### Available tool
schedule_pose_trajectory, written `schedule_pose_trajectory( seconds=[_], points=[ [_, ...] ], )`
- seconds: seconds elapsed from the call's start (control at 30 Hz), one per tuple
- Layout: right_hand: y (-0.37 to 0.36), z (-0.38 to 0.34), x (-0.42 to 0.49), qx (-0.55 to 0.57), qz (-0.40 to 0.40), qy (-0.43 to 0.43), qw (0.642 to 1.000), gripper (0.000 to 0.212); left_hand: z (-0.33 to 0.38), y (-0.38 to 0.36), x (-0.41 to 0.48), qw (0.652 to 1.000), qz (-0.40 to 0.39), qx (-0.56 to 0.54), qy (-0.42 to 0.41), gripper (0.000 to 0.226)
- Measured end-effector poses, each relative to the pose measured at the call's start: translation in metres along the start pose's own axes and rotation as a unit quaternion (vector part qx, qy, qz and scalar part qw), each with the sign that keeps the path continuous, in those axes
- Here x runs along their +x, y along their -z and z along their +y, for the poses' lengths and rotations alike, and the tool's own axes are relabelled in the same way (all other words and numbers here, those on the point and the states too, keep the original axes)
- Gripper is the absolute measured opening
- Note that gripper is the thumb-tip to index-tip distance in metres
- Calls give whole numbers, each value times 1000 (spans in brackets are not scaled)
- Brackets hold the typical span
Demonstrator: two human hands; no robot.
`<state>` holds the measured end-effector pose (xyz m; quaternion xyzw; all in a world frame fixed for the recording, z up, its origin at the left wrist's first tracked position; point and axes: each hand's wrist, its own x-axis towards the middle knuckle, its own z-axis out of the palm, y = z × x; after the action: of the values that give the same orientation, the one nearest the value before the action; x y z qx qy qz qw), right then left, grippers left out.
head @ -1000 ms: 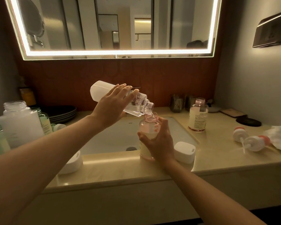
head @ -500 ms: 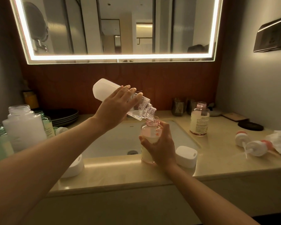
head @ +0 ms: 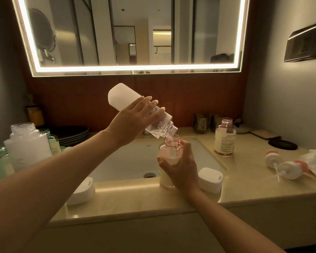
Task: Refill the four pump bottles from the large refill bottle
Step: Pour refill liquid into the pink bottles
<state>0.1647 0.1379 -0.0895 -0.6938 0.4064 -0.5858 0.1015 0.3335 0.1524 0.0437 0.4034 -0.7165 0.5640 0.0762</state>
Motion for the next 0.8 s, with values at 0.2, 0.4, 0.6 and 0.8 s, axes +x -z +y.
schedule_pose_trajectory(
  seconds=[0.2,0.4,0.6,0.8],
  points=[
    [0,-2,-1,-8,0,-6,1000,74,-1,3,2,999,-8,29,-12,85],
    [1,-2,0,0,-12,-11,1000,79,-2,5,3,999,1,42,-18,86],
    [2,-3,1,15,-15,-11,1000,76,0,6,0,998,19,53,-10,86],
    [13,-15,18,27,-11,-26,999,74,7,4,-3,987,3,-102,121,80]
  ],
)
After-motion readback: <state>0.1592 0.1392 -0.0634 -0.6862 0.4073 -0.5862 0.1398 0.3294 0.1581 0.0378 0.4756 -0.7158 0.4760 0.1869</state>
